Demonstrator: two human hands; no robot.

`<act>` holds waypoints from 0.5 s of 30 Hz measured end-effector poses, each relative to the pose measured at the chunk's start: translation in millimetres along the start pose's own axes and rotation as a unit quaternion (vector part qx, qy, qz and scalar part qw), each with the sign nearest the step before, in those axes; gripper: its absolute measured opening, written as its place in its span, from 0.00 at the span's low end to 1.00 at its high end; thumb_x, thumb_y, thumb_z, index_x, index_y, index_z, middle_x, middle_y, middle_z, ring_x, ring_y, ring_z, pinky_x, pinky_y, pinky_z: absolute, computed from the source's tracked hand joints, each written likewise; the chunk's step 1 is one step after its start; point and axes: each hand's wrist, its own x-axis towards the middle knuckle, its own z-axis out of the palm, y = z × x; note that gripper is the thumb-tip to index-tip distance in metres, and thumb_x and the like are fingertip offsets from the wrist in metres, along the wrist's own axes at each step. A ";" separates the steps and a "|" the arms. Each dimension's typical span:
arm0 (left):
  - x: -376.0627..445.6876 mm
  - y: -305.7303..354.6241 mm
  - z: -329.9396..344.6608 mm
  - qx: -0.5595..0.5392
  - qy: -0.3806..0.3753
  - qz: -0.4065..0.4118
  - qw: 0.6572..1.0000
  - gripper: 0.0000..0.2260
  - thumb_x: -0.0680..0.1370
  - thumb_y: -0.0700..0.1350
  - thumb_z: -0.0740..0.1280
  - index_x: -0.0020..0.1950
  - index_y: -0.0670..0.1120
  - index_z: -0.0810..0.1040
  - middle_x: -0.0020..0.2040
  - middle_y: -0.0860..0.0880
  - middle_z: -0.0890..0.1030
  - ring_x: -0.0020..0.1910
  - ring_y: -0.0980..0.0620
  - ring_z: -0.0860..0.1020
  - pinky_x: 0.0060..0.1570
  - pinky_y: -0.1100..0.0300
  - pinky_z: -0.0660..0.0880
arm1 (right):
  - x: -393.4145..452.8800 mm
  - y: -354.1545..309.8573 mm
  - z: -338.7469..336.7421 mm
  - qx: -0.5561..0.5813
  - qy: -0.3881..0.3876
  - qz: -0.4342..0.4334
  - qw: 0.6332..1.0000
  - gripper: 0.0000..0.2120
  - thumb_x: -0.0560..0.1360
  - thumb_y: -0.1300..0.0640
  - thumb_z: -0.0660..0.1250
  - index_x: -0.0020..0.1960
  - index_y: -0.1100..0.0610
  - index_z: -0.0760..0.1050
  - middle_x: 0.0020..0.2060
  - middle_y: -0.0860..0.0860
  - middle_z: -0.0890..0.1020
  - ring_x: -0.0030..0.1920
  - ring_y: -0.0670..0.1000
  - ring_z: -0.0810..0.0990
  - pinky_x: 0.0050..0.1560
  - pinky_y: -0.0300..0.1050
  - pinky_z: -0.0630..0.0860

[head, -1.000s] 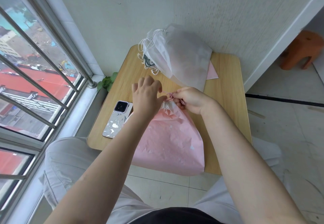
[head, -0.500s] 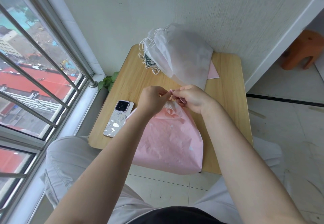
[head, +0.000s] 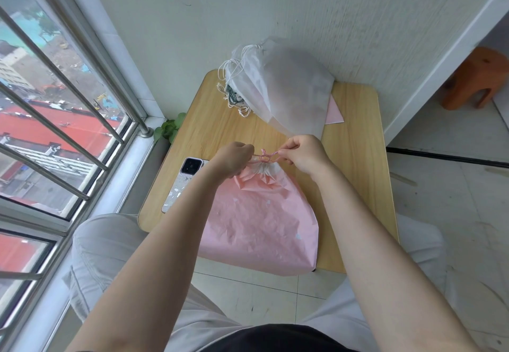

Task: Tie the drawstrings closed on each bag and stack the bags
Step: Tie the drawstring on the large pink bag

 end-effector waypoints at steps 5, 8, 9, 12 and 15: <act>5.8 -5.9 2.8 0.086 0.056 0.010 0.995 0.14 0.78 0.45 0.58 0.33 0.44 0.63 0.31 0.48 0.65 0.30 0.49 0.62 0.34 0.56 0.59 | 2.8 3.7 1.7 -0.045 0.004 -0.003 0.999 0.05 0.75 0.60 0.70 0.40 0.54 0.78 0.37 0.50 0.80 0.40 0.52 0.78 0.43 0.44 0.75; 11.6 -14.2 3.9 0.134 0.086 0.023 0.987 0.18 0.79 0.48 0.60 0.32 0.45 0.62 0.29 0.49 0.63 0.28 0.50 0.61 0.31 0.57 0.56 | 0.8 5.6 1.6 -0.068 0.018 -0.013 0.997 0.04 0.76 0.60 0.69 0.41 0.55 0.78 0.36 0.48 0.78 0.41 0.51 0.78 0.40 0.41 0.71; 12.8 -16.6 4.2 0.144 0.096 0.023 0.985 0.19 0.80 0.49 0.60 0.31 0.45 0.63 0.28 0.49 0.63 0.28 0.50 0.62 0.30 0.58 0.56 | 0.4 6.8 2.2 -0.075 0.024 -0.015 0.997 0.05 0.76 0.60 0.69 0.41 0.55 0.78 0.36 0.48 0.79 0.41 0.51 0.78 0.40 0.41 0.70; 14.9 -22.3 6.0 0.176 0.126 0.026 0.976 0.19 0.81 0.50 0.60 0.32 0.43 0.67 0.29 0.48 0.67 0.30 0.49 0.66 0.29 0.58 0.59 | 1.2 9.7 4.6 -0.075 0.034 -0.009 0.997 0.08 0.75 0.59 0.69 0.38 0.53 0.76 0.42 0.50 0.82 0.42 0.53 0.80 0.44 0.47 0.78; 14.1 -26.5 8.3 0.205 0.149 0.040 0.967 0.19 0.81 0.50 0.58 0.36 0.40 0.71 0.31 0.46 0.70 0.33 0.46 0.69 0.27 0.58 0.60 | 0.3 12.1 6.7 -0.068 0.054 -0.001 0.996 0.09 0.75 0.59 0.69 0.36 0.52 0.75 0.44 0.50 0.83 0.43 0.55 0.82 0.48 0.54 0.81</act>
